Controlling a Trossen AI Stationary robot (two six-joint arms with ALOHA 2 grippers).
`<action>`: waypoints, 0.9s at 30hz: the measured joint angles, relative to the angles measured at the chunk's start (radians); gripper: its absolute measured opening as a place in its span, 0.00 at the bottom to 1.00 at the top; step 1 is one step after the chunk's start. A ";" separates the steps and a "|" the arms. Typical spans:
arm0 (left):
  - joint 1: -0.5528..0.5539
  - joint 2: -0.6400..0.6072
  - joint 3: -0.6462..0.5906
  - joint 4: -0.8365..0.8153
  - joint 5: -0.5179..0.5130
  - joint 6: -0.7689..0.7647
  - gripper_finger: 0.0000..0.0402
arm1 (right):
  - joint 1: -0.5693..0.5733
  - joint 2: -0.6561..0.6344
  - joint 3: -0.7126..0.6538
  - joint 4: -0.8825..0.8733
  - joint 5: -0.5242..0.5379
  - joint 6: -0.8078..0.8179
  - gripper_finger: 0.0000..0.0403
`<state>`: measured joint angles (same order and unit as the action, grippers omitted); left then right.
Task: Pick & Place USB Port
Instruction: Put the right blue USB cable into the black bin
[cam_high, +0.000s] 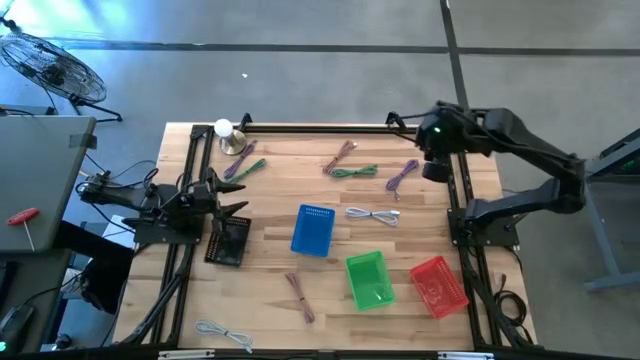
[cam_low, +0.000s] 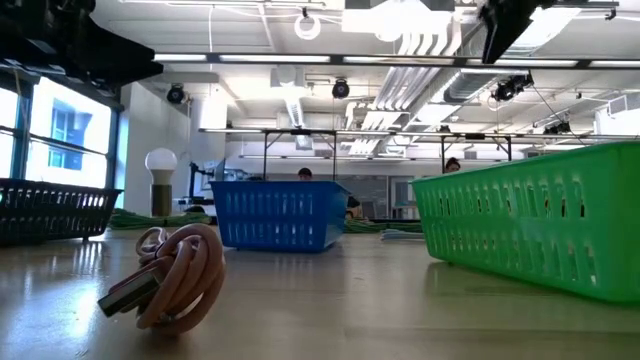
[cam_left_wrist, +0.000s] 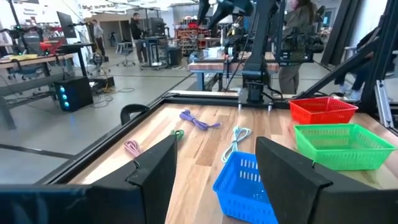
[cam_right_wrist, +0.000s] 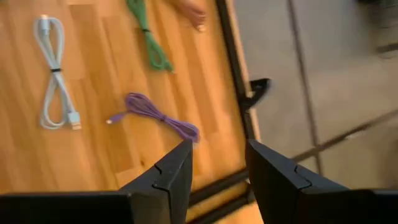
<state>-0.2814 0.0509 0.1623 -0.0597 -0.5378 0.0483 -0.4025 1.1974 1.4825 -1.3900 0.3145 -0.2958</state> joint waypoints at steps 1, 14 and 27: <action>0.000 0.000 0.000 0.000 0.007 0.000 0.53 | -0.018 0.009 -0.019 0.028 -0.030 -0.021 0.35; 0.000 0.000 0.000 0.004 0.052 0.010 0.53 | -0.169 0.131 -0.388 0.274 -0.043 -0.339 0.35; 0.000 0.000 0.000 0.005 0.035 0.106 0.53 | -0.168 0.302 -0.516 0.459 -0.104 -0.428 0.35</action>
<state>-0.2817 0.0509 0.1623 -0.0547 -0.5027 0.1544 -0.5709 1.4994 0.9663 -0.9312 0.2102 -0.7242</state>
